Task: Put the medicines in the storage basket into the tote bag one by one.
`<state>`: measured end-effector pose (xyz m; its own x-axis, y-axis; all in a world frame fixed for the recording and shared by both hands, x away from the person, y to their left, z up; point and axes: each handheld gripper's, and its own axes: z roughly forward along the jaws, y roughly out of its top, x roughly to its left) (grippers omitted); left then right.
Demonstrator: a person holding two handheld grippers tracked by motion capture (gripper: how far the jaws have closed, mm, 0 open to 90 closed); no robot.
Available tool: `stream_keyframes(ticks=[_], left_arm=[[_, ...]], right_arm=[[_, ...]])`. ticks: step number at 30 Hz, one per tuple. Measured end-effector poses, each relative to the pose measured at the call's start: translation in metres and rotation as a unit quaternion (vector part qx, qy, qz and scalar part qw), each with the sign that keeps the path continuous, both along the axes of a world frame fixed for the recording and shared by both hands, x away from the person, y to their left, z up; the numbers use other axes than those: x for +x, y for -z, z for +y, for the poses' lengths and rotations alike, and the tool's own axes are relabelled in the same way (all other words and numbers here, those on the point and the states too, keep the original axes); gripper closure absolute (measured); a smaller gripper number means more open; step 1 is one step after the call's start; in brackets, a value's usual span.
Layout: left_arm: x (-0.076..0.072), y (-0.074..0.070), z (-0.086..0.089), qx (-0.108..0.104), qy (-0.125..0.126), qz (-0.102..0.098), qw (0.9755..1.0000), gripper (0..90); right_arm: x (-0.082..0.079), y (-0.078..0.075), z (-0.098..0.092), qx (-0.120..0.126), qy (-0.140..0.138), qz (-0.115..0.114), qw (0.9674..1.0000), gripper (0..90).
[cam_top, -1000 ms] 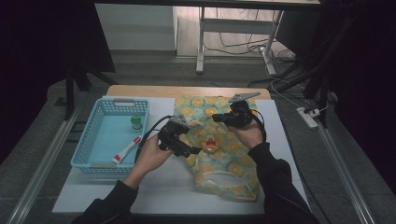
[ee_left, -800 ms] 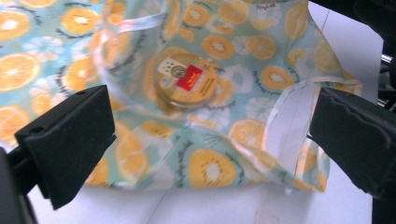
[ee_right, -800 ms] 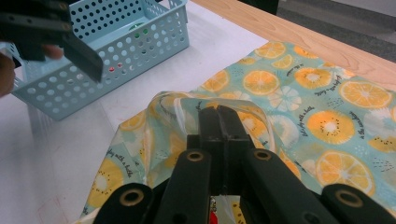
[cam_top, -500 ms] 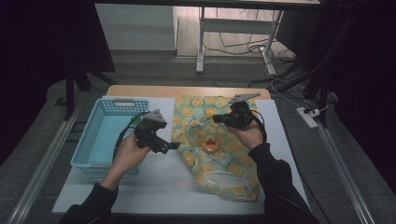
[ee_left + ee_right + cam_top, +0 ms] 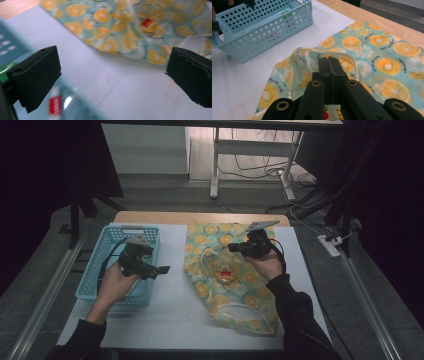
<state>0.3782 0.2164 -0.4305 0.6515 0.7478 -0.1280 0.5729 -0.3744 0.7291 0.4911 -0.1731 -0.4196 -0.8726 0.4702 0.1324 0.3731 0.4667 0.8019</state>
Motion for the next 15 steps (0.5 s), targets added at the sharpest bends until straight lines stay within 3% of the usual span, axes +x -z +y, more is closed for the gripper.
stream_keyframes(ticks=[7,11,15], left_arm=[[-0.004,0.006,0.031,0.015,-0.046,0.018,0.9986,0.0],[-0.004,0.015,0.043,0.044,-0.065,0.035,0.9963,0.0],[0.0,0.024,0.053,0.034,-0.061,0.047,0.9965,0.0]], right_arm=[[0.0,0.001,0.0,0.0,0.001,0.001,1.0,90.0],[0.0,0.002,0.002,-0.002,-0.001,0.001,1.0,90.0],[0.0,0.003,0.003,-0.001,0.0,0.001,1.0,90.0]])
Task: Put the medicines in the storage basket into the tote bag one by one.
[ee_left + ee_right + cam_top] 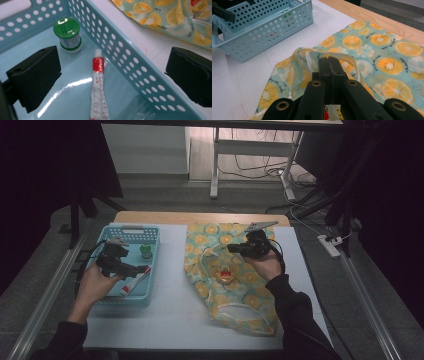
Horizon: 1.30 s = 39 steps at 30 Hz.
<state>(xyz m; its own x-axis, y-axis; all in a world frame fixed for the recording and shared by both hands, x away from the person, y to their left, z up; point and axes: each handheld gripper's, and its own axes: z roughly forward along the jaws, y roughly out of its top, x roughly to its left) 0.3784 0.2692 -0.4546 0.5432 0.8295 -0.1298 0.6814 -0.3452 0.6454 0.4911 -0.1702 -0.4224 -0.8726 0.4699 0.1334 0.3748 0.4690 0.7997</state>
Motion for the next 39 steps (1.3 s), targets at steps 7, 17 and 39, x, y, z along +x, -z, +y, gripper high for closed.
stream_keyframes(ticks=[7,17,39], left_arm=[[0.014,0.025,0.003,0.035,-0.003,0.039,0.9986,0.0],[0.025,0.048,-0.003,0.071,0.004,0.082,0.994,0.0],[0.029,0.062,-0.014,0.125,0.036,0.129,0.9831,43.0]], right_arm=[[-0.001,-0.001,0.003,-0.002,-0.005,-0.003,1.0,90.0],[0.0,0.002,0.002,-0.001,-0.004,0.001,1.0,90.0],[-0.004,0.001,0.002,0.006,-0.009,-0.001,0.9999,90.0]])
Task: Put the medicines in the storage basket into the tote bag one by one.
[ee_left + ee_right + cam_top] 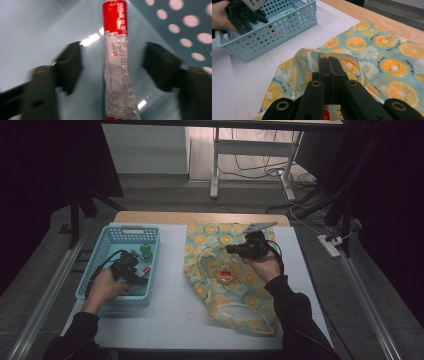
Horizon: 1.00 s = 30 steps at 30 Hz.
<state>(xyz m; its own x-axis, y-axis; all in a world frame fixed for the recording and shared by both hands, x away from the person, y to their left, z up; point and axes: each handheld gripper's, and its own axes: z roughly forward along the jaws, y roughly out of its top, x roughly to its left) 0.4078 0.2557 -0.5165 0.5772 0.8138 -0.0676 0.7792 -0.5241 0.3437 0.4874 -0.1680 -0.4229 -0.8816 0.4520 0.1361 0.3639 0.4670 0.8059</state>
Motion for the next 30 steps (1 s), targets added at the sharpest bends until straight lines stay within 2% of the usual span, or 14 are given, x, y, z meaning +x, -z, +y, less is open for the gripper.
stream_keyframes(ticks=[4,6,10,14,17,21,30], left_arm=[[0.001,-0.002,0.001,-0.007,-0.004,0.006,1.0,68.6],[0.002,-0.002,0.002,-0.012,-0.016,0.015,0.9997,70.0],[0.004,-0.003,0.001,-0.014,-0.025,0.025,0.9993,71.2],[0.004,-0.004,0.003,-0.022,-0.035,0.027,0.9988,71.6],[0.004,-0.004,0.004,-0.026,-0.046,0.024,0.9983,71.8],[0.005,-0.008,0.006,-0.019,-0.054,0.021,0.9981,71.8],[0.002,-0.026,0.019,-0.044,-0.063,-0.001,0.997,71.8]], right_arm=[[0.0,-0.001,-0.001,0.0,0.001,-0.001,1.0,90.0],[-0.001,-0.001,-0.001,0.0,0.002,-0.001,1.0,90.0],[-0.001,-0.002,-0.002,0.0,0.002,-0.002,1.0,90.0],[-0.001,-0.004,-0.003,0.0,0.002,-0.004,1.0,90.0],[-0.001,-0.004,-0.003,0.0,0.003,-0.004,1.0,90.0],[-0.001,-0.003,-0.004,-0.001,0.004,-0.004,1.0,90.0],[0.001,-0.004,-0.004,0.0,0.006,-0.003,1.0,90.0]])
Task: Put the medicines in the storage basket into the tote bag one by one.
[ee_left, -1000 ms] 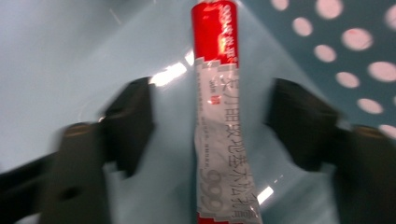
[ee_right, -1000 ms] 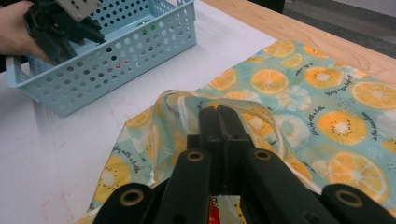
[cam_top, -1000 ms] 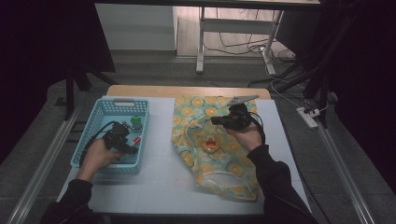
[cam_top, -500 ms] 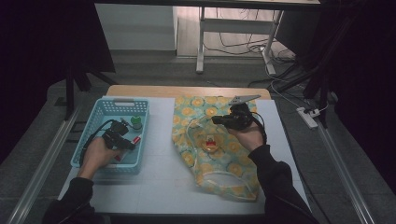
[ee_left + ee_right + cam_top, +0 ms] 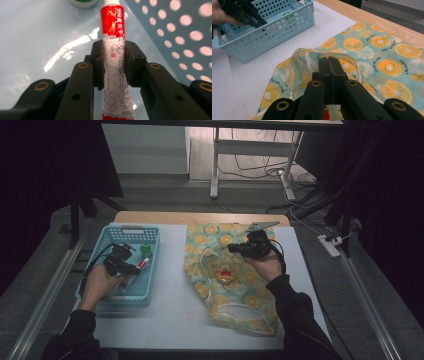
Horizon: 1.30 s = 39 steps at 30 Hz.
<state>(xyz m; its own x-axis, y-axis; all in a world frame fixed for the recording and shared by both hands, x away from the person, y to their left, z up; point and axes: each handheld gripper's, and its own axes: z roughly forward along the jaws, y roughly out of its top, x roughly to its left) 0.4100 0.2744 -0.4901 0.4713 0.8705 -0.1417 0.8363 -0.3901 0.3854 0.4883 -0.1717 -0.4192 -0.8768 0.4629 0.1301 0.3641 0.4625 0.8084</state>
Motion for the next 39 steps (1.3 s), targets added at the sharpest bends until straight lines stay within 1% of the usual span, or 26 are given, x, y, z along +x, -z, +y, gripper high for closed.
stream_keyframes(ticks=[2,3,5,12,13,14,15,18,19,23,27,30,35,39], left_arm=[[-0.002,-0.007,0.003,-0.007,0.001,-0.01,0.9999,71.8],[-0.003,-0.011,0.004,-0.014,0.0,-0.011,0.9999,71.8],[-0.006,-0.017,0.005,-0.019,0.002,-0.018,0.9997,71.8],[-0.013,-0.036,0.003,-0.026,0.006,-0.031,0.9991,71.8],[-0.014,-0.038,0.003,-0.035,0.01,-0.033,0.9988,71.8],[-0.015,-0.041,0.002,-0.049,0.012,-0.035,0.9981,71.8],[-0.016,-0.043,0.001,-0.056,0.015,-0.038,0.9976,71.8],[-0.019,-0.052,-0.003,-0.064,0.024,-0.044,0.9967,71.8],[-0.02,-0.055,-0.006,-0.067,0.026,-0.046,0.9963,71.8],[-0.024,-0.061,-0.018,-0.07,0.038,-0.05,0.9956,71.8],[-0.026,-0.068,-0.032,-0.065,0.048,-0.057,0.9951,71.9],[-0.027,-0.072,-0.04,-0.066,0.058,-0.057,0.9945,71.8],[-0.028,-0.077,-0.06,-0.071,0.083,-0.062,0.9922,71.8],[-0.029,-0.08,-0.082,-0.072,0.108,-0.064,0.9895,71.8]], right_arm=[[0.0,-0.001,0.001,-0.001,0.0,0.0,1.0,90.0],[0.0,-0.001,0.001,-0.001,-0.001,-0.001,1.0,90.0],[0.0,-0.001,0.002,-0.002,-0.002,-0.003,1.0,90.0],[0.0,-0.003,0.002,-0.003,0.0,-0.003,1.0,90.0],[0.0,-0.003,0.002,-0.003,0.0,-0.004,1.0,90.0],[0.0,-0.003,0.002,-0.003,0.0,-0.005,1.0,90.0],[0.0,-0.004,0.001,-0.003,0.0,-0.006,1.0,90.0],[0.0,-0.004,0.001,-0.004,0.0,-0.005,1.0,90.0],[0.0,-0.004,0.001,-0.004,0.0,-0.005,1.0,90.0],[0.0,-0.003,0.001,-0.001,0.0,-0.006,1.0,90.0],[0.0,-0.003,0.001,0.0,0.001,-0.004,1.0,90.0],[0.0,-0.003,0.0,0.001,0.001,-0.004,1.0,90.0],[0.0,-0.003,-0.001,0.002,0.003,-0.004,1.0,90.0],[0.001,-0.004,-0.001,0.001,0.002,-0.005,1.0,90.0]])
